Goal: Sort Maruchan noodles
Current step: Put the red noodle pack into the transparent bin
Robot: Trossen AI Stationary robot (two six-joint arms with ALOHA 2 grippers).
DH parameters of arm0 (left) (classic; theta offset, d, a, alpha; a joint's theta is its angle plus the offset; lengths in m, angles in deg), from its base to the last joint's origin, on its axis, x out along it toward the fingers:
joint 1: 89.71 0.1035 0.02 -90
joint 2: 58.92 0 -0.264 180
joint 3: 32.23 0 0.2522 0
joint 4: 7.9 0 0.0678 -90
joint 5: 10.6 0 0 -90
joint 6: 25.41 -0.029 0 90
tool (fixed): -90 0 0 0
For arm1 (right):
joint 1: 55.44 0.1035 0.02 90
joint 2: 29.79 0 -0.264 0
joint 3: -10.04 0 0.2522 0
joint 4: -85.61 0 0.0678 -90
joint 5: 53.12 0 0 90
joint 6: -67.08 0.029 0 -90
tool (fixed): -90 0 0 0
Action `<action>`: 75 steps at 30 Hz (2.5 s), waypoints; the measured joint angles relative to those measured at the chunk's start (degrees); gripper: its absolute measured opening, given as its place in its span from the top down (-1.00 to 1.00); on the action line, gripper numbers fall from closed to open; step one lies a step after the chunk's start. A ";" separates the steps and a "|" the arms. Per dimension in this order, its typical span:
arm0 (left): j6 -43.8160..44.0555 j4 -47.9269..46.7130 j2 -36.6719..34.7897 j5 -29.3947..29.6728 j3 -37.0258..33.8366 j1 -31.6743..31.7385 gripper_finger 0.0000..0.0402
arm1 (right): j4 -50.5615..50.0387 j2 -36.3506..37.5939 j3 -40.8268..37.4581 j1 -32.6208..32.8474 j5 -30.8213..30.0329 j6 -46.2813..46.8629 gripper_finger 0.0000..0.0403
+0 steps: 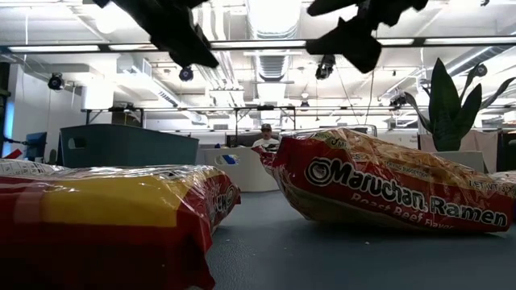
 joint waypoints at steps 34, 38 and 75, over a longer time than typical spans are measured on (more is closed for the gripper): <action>11.94 14.10 10.14 0.08 -2.30 -13.41 1.00 | -24.12 -21.71 19.17 11.25 11.35 20.96 0.77; 12.24 14.93 12.51 0.08 -2.30 -16.02 1.00 | -24.48 -26.41 20.91 11.27 10.02 18.46 0.85; 10.37 25.32 27.66 16.30 -2.39 -12.54 1.00 | -22.49 -12.56 3.75 4.83 -2.00 30.57 0.87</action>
